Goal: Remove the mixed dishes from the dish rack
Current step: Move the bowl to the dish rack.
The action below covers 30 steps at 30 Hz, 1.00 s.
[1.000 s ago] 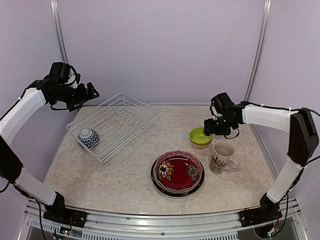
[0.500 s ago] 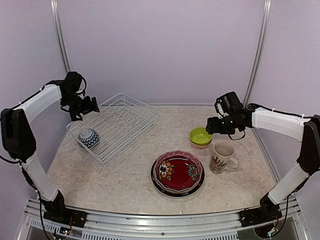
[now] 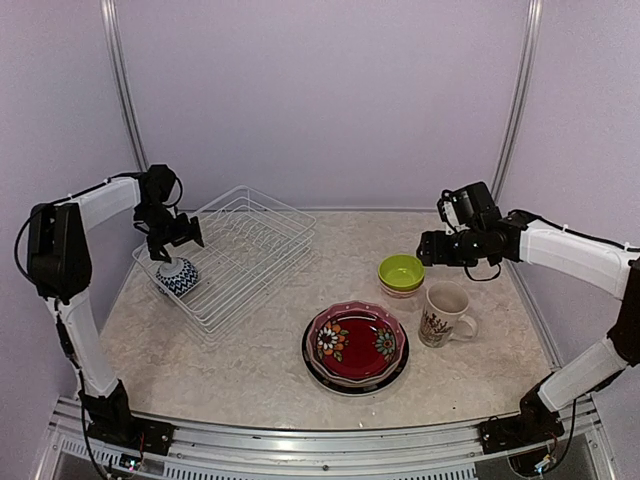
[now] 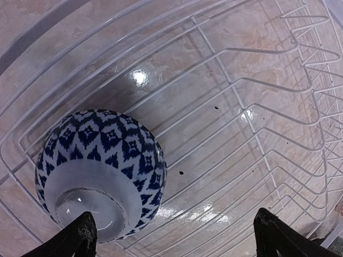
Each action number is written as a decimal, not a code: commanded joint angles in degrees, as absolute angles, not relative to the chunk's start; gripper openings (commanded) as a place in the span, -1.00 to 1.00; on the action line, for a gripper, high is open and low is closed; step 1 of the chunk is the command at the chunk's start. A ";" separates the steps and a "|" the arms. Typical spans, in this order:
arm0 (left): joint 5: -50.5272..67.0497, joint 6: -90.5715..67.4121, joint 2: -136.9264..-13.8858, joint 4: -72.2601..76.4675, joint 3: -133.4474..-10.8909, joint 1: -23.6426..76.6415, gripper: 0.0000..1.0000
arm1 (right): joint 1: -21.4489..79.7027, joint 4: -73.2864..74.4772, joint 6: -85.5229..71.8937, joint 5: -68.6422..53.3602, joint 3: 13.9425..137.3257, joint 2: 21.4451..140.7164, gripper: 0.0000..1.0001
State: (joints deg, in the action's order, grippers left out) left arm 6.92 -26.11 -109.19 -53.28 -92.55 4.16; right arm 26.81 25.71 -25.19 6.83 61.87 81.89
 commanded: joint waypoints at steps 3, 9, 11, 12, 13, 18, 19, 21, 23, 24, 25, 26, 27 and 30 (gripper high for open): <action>7.29 -26.78 -111.76 -55.37 -94.62 4.82 0.98 | 26.45 24.37 -25.18 6.39 60.20 79.55 0.61; 12.23 -26.22 -112.45 -54.42 -94.68 7.20 0.98 | 26.45 23.78 -25.44 5.70 60.11 79.83 0.61; 15.21 -25.71 -113.41 -54.65 -94.96 8.18 0.97 | 26.46 23.60 -25.49 5.37 60.28 80.10 0.62; 15.59 -25.67 -114.09 -55.16 -95.41 8.81 0.95 | 26.46 23.52 -25.61 5.13 60.32 80.15 0.62; 15.68 -25.33 -114.54 -55.48 -95.74 9.44 0.94 | 26.46 23.31 -25.70 4.94 60.30 80.18 0.62; 18.28 -21.81 -114.49 -54.13 -95.73 13.89 0.93 | 26.46 22.85 -26.06 4.47 60.09 80.10 0.62; 19.40 -20.77 -114.31 -53.58 -95.52 15.02 0.94 | 26.46 22.90 -26.09 4.47 60.12 80.06 0.62; 21.02 -18.89 -113.56 -52.82 -95.37 17.00 0.95 | 26.46 23.02 -26.10 4.43 60.19 80.07 0.63; 21.67 -17.26 -112.94 -52.67 -95.38 18.38 0.95 | 26.45 23.11 -26.17 4.37 60.09 80.02 0.63; 21.74 -16.75 -112.26 -52.38 -95.19 18.77 0.96 | 26.44 23.19 -26.19 4.31 60.03 79.99 0.63; 21.77 -16.54 -111.69 -51.46 -94.66 18.79 0.96 | 26.39 23.20 -26.23 4.31 59.91 79.92 0.63; 21.74 -16.65 -110.80 -50.71 -94.04 18.65 0.97 | 26.49 23.25 -26.27 4.26 59.87 79.85 0.63; 21.62 -16.84 -109.51 -50.04 -93.47 18.31 0.97 | 26.46 23.22 -26.32 4.27 59.78 79.77 0.63; 20.27 -17.79 -106.96 -48.06 -91.85 16.61 0.97 | 26.46 23.29 -26.37 4.33 59.51 79.48 0.64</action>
